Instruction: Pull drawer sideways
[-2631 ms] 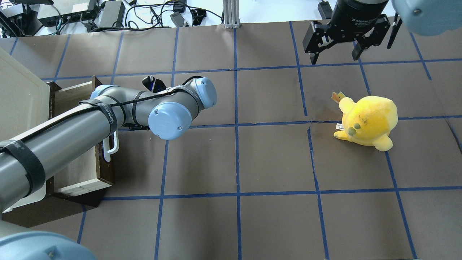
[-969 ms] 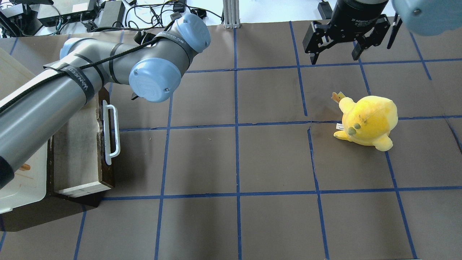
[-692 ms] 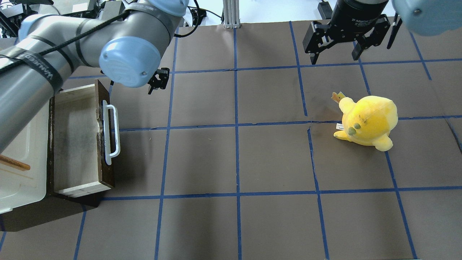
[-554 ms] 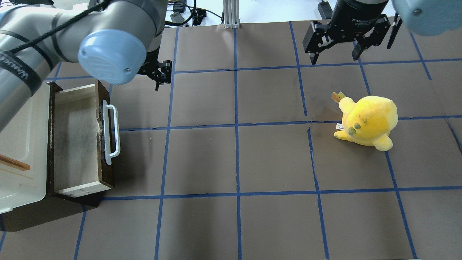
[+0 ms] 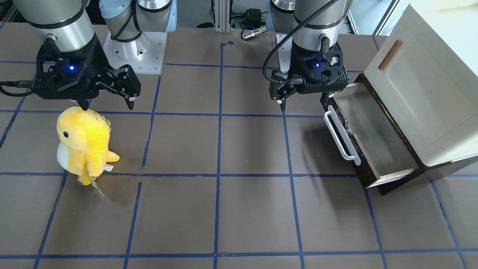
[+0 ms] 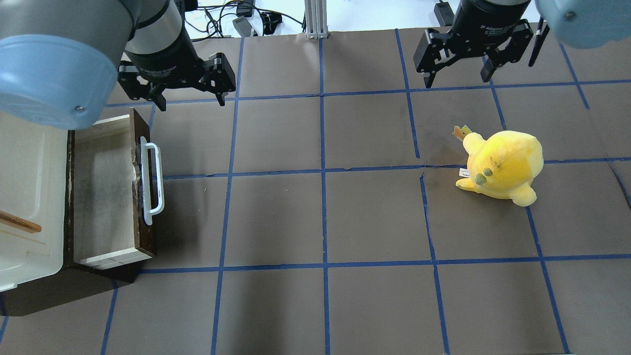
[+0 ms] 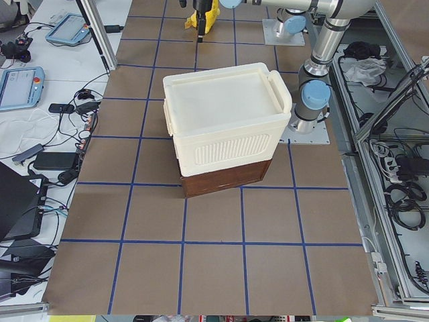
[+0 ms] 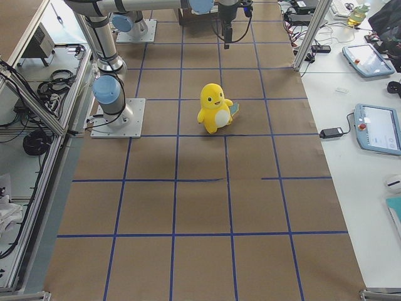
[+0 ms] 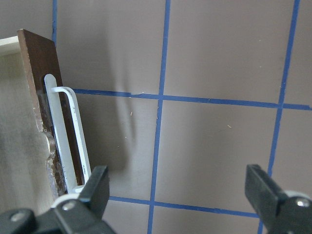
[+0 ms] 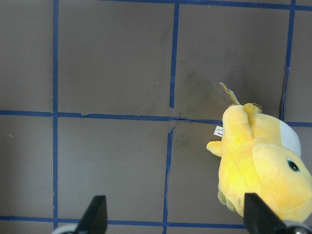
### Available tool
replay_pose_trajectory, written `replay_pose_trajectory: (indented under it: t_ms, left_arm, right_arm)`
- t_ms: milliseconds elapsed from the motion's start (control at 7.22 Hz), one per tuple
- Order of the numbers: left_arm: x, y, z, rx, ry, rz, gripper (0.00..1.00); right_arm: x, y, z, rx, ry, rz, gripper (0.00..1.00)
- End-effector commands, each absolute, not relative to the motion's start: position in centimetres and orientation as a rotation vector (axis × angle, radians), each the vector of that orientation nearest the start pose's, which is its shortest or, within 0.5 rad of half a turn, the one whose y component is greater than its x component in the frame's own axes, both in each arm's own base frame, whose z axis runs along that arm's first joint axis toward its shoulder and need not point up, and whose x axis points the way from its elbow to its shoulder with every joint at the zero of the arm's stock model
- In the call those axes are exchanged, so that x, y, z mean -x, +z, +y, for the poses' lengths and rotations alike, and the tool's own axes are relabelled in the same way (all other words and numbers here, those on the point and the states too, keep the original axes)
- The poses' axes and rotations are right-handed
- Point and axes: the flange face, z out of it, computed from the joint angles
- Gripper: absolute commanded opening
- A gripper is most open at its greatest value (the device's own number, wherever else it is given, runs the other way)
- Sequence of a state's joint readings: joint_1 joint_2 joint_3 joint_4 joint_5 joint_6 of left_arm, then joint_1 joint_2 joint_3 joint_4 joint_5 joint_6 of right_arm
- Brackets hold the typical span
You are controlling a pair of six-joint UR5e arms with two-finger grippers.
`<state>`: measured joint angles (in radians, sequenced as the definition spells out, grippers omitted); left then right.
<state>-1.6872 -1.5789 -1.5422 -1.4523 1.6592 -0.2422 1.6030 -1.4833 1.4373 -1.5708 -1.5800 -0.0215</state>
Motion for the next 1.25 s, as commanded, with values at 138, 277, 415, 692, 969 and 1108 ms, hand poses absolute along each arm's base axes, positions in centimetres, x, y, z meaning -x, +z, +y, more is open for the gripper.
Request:
replay_pose_trajectory:
  t_ms: [138,277,415,692,969,1108]
  left_arm:
    - [15.2,50.8,-48.8,0.278,-0.228,3.139,0.99]
    - [15.3,50.5,-48.5,0.103,-0.250,3.142,0.99]
    - [15.1,51.2,-48.4,0.031,-0.282,3.142,1.00]
    - [14.5,51.2,-48.7,-0.108,-0.283,3.120,1.00]
    - [14.5,51.3,-48.7,-0.136,-0.288,3.120,1.00]
    - [14.5,51.2,-48.7,-0.129,-0.286,3.121,1.00]
  right_arm:
    - [-14.9,50.9,-52.9,0.084,-0.073,3.149,1.00]
    - [-14.9,50.9,-52.9,0.084,-0.073,3.149,1.00]
    - [-14.9,50.9,-52.9,0.084,-0.073,3.149,1.00]
    - [-14.9,50.9,-52.9,0.084,-0.073,3.149,1.00]
    - [-14.9,50.9,-52.9,0.084,-0.073,3.149,1.00]
    - [-14.9,50.9,-52.9,0.084,-0.073,3.149,1.00]
